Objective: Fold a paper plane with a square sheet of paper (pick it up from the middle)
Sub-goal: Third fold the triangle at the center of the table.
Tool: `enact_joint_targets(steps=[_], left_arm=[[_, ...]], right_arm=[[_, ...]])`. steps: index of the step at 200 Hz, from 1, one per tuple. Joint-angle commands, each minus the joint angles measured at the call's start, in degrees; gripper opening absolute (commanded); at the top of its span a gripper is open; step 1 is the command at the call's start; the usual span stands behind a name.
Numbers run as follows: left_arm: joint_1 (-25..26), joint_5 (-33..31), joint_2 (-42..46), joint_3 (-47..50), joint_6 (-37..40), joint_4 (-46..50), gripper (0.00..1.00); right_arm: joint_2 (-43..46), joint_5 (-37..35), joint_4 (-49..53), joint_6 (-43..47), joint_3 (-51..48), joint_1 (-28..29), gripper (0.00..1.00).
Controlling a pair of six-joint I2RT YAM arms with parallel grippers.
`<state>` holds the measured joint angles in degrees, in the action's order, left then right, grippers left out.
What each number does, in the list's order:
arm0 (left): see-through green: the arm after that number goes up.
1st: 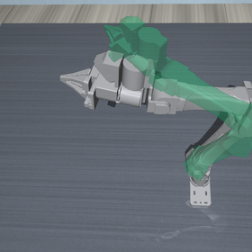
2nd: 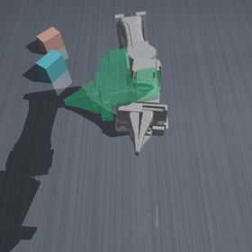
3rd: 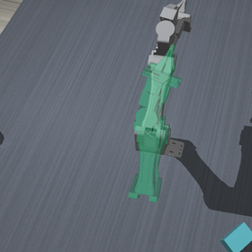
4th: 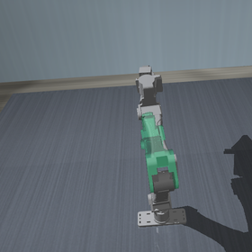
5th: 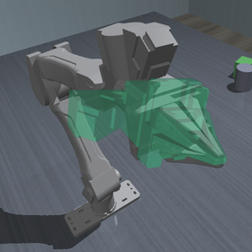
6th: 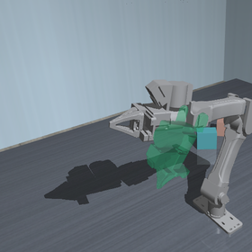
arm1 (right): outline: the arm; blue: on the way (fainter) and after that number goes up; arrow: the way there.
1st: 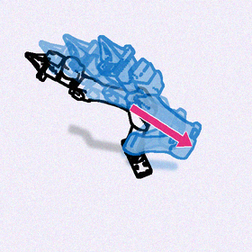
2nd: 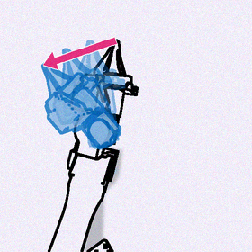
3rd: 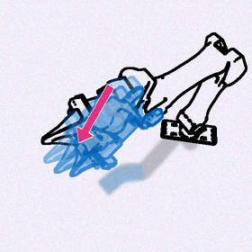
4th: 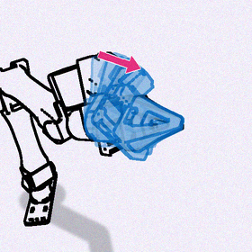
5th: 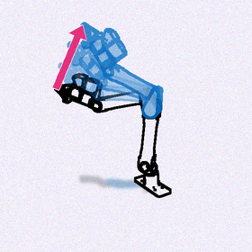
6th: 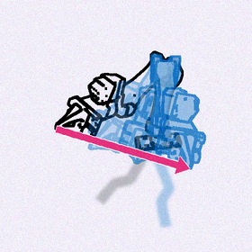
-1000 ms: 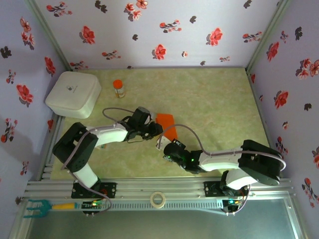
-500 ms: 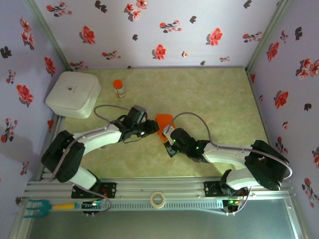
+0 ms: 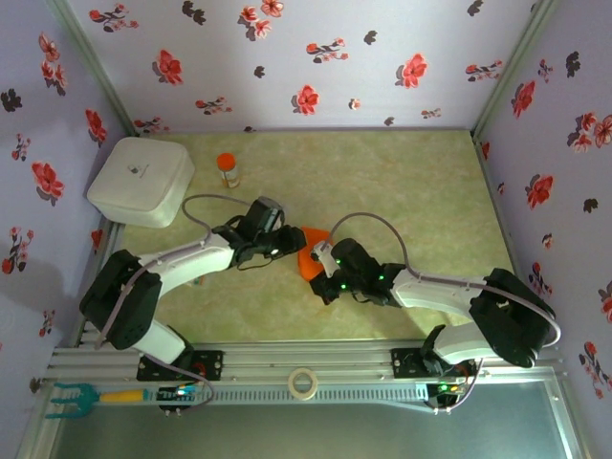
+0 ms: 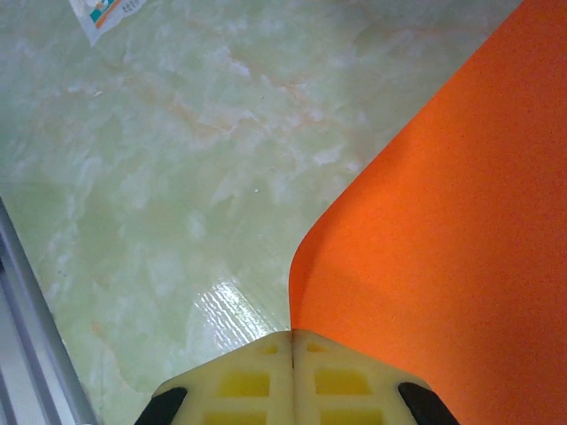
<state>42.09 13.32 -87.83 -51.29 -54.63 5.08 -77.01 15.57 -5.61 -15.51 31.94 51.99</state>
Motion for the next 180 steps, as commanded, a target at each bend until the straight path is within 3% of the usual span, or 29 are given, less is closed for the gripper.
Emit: enact_joint_targets(steps=[1,99,180], left_arm=[[-0.51,2.73,-3.19,-3.33,3.37,1.45,0.29],[-2.05,7.68,-18.29,-15.26,8.87,5.83,0.24],[-2.86,8.21,-23.23,-13.78,8.94,4.85,0.23]], right_arm=[[1.57,2.18,0.27,-0.4,0.4,-0.62,0.0],[0.94,1.44,-0.16,0.06,-0.4,-0.81,0.0],[-2.74,-0.37,1.89,-0.92,2.03,-0.76,0.0]])
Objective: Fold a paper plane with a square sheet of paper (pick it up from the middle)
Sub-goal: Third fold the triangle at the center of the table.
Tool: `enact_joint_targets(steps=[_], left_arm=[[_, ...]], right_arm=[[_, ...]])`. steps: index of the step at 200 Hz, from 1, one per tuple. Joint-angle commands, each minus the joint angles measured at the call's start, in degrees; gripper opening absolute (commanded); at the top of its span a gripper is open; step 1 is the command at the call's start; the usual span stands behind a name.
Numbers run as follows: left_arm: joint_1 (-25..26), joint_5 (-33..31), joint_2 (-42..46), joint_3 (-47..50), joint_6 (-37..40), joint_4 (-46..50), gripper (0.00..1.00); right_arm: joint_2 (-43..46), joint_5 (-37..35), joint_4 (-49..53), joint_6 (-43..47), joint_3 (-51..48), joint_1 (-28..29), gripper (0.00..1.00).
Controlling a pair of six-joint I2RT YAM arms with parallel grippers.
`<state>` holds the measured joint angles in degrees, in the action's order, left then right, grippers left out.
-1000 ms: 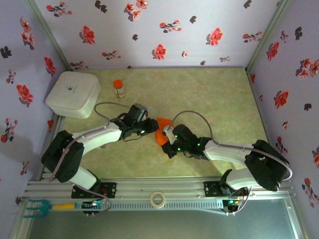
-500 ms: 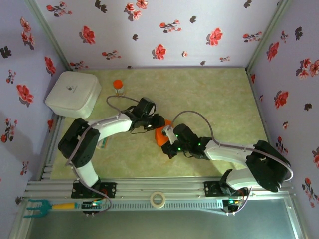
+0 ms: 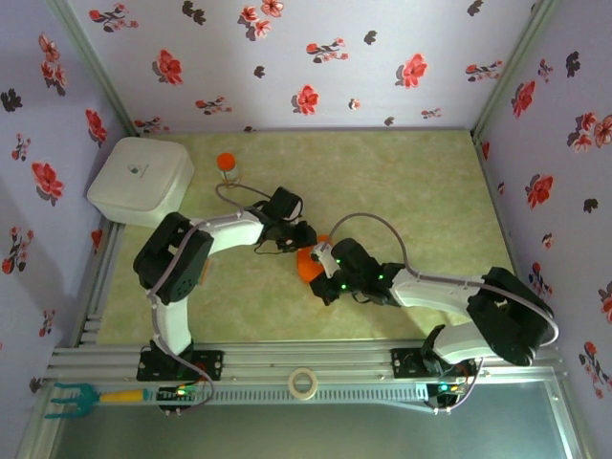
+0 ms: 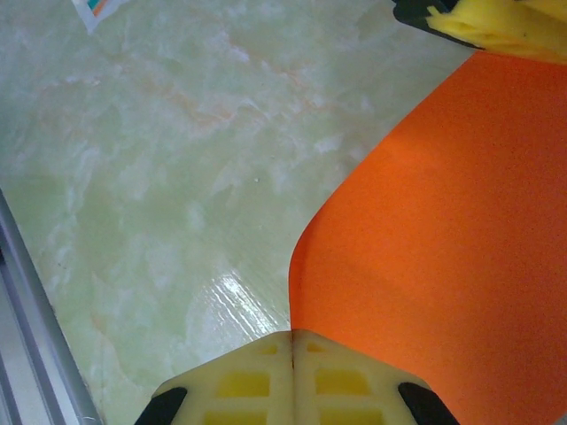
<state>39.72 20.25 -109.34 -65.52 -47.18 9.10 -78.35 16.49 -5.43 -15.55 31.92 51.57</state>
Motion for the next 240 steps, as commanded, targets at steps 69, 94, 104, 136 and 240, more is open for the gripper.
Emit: enact_joint_targets(steps=[69,94,104,136,240], left_arm=[[-0.53,1.28,-3.71,1.53,1.3,-0.05,0.23],[-0.51,1.28,-3.81,1.54,1.3,-0.14,0.23],[-0.51,1.24,-3.79,1.4,1.29,-0.06,0.23],[-0.48,1.26,-3.52,1.28,1.13,-0.05,0.23],[-0.52,1.28,-3.16,1.18,0.82,-0.07,0.23]], right_arm=[[-3.24,-6.04,4.5,-1.06,4.0,-0.56,0.0],[-3.48,-7.73,5.54,-0.62,4.25,-0.78,0.0],[-3.6,-8.43,5.99,-0.62,4.35,-0.96,0.0],[-4.25,-10.17,6.99,-0.78,4.64,-1.15,0.0],[-7.02,-17.11,12.49,-0.35,8.86,-1.36,0.0]])
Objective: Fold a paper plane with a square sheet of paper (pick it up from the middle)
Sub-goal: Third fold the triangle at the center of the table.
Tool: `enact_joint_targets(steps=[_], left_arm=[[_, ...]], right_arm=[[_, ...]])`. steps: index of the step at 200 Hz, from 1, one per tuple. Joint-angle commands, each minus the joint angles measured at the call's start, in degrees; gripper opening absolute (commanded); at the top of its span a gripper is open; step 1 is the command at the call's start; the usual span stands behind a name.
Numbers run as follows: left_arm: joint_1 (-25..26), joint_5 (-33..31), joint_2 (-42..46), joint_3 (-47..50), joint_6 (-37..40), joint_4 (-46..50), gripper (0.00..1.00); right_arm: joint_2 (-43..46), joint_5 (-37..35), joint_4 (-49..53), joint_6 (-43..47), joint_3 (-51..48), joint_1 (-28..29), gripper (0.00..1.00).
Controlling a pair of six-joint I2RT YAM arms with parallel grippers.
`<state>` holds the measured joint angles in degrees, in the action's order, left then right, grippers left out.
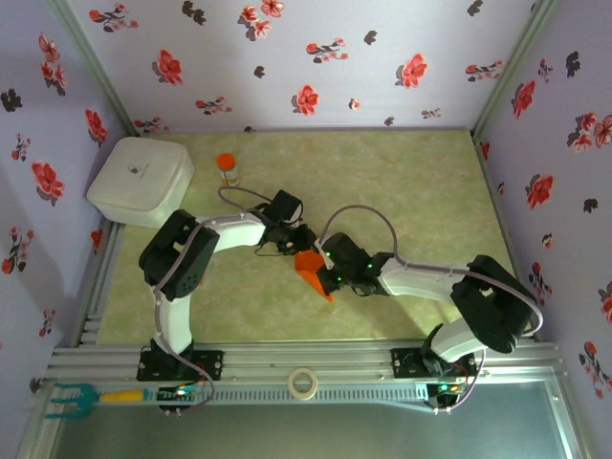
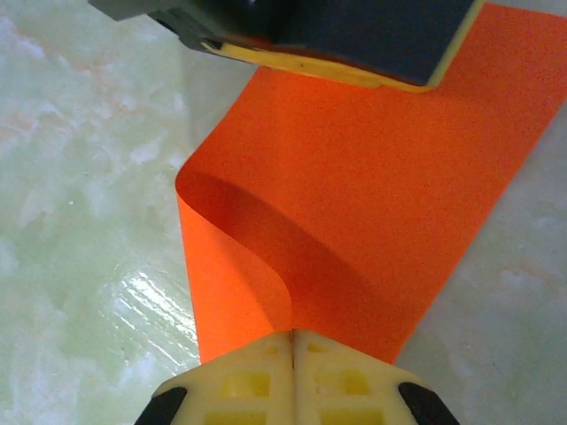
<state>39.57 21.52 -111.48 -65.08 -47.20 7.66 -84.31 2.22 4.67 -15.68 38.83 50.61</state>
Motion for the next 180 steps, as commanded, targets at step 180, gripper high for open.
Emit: enact_joint_targets(steps=[180], left_arm=[[-0.37,0.18,-0.93,1.25,0.68,0.97,0.22]], right_arm=[[-1.82,-3.1,3.95,0.47,3.01,-0.39,0.0]])
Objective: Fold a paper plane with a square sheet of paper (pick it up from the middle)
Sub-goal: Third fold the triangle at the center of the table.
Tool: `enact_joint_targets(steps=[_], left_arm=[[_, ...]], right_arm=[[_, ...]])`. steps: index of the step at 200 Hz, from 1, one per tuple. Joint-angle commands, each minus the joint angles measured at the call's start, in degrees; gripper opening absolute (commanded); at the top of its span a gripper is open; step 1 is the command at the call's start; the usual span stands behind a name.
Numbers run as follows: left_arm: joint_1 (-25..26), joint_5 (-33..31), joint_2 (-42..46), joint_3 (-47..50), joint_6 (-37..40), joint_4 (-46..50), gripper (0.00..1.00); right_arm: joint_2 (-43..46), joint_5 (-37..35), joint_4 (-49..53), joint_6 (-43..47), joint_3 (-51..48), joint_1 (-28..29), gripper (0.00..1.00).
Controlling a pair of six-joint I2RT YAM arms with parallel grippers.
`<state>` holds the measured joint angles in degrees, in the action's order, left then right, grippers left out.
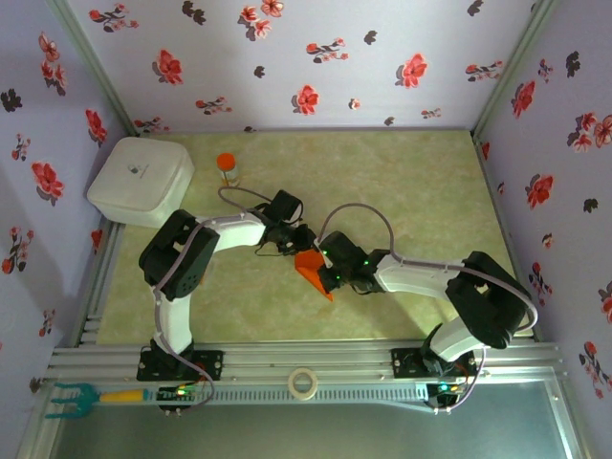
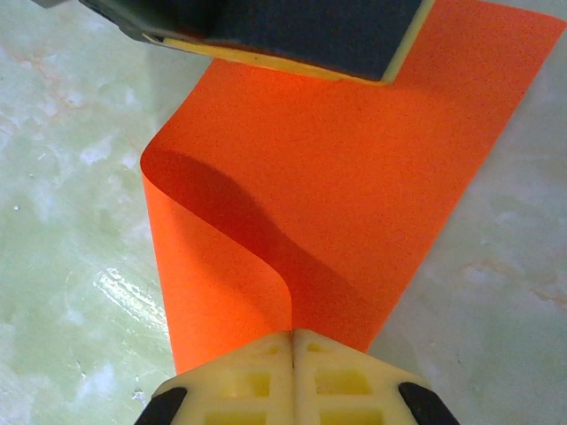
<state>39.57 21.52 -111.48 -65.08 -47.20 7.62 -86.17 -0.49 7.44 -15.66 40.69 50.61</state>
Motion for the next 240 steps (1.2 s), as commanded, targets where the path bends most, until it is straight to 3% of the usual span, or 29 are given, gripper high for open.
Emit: enact_joint_targets(steps=[1,240], left_arm=[[-0.37,0.18,-0.93,1.26,0.69,1.01,0.22],[-0.37,0.42,-0.91,1.4,0.71,1.0,0.22]], right_arm=[[0.04,-0.39,1.17,0.45,1.15,-0.36,0.0],[0.04,-0.41,1.86,1.34,1.57,-0.86,0.0]])
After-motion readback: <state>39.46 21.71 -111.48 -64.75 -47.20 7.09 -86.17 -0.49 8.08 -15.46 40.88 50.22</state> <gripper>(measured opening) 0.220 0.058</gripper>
